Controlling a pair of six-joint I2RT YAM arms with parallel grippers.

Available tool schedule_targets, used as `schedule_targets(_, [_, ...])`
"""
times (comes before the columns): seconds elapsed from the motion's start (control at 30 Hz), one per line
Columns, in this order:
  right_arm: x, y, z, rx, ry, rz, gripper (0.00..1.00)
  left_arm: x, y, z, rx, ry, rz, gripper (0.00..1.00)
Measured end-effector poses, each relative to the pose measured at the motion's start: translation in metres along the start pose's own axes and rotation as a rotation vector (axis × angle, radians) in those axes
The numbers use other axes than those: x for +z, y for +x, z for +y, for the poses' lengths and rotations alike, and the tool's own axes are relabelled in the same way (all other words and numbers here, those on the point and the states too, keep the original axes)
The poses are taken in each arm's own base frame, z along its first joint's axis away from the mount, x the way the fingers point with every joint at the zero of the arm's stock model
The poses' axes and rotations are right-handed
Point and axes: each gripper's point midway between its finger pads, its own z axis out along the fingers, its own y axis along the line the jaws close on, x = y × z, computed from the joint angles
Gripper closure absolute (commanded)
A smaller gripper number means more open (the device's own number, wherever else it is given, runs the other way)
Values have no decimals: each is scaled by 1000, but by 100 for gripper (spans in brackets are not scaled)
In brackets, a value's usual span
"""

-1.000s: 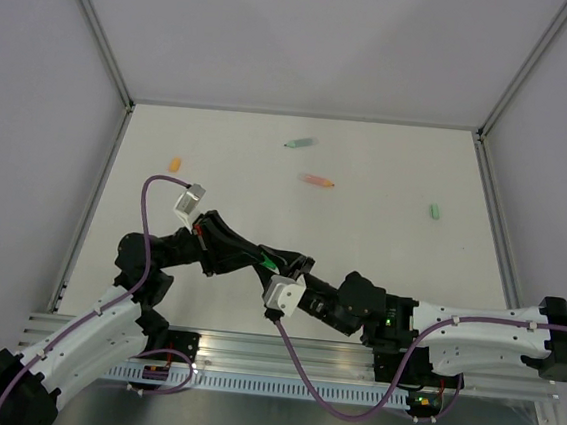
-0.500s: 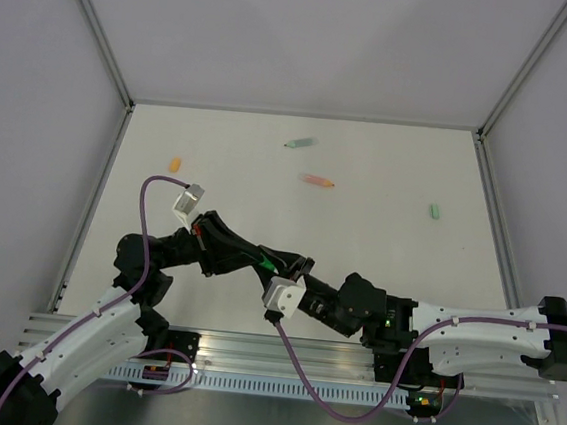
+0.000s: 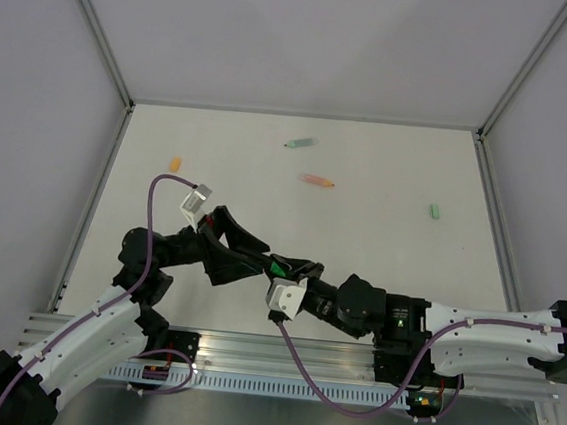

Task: Insert the pens into the pen caps

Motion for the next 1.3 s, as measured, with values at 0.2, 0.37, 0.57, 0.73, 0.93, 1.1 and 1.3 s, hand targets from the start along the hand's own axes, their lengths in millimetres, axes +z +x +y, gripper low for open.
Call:
schedule_targets(0.2, [-10,7,4,12,-58,64,100,2,7,5,3,-6,63,0])
schedule_targets(0.37, [-18,-3,5,41,-138,103,100,-3,23,14,28,-29,143,3])
schedule_targets(0.57, [-33,-25,8,92,-265,109,100,-13,40,6,69,12,233,15])
schedule_targets(0.73, [-50,-27,21,112,-389,135,100,-21,44,-15,111,81,273,20])
schedule_targets(0.93, [-47,-29,38,112,-502,205,100,-27,42,-43,139,153,343,28])
schedule_targets(1.1, [-41,-17,55,81,-569,268,100,-29,39,-55,149,160,396,32])
schedule_targets(1.3, [-40,-22,54,45,-602,274,100,-28,57,-48,71,166,479,33])
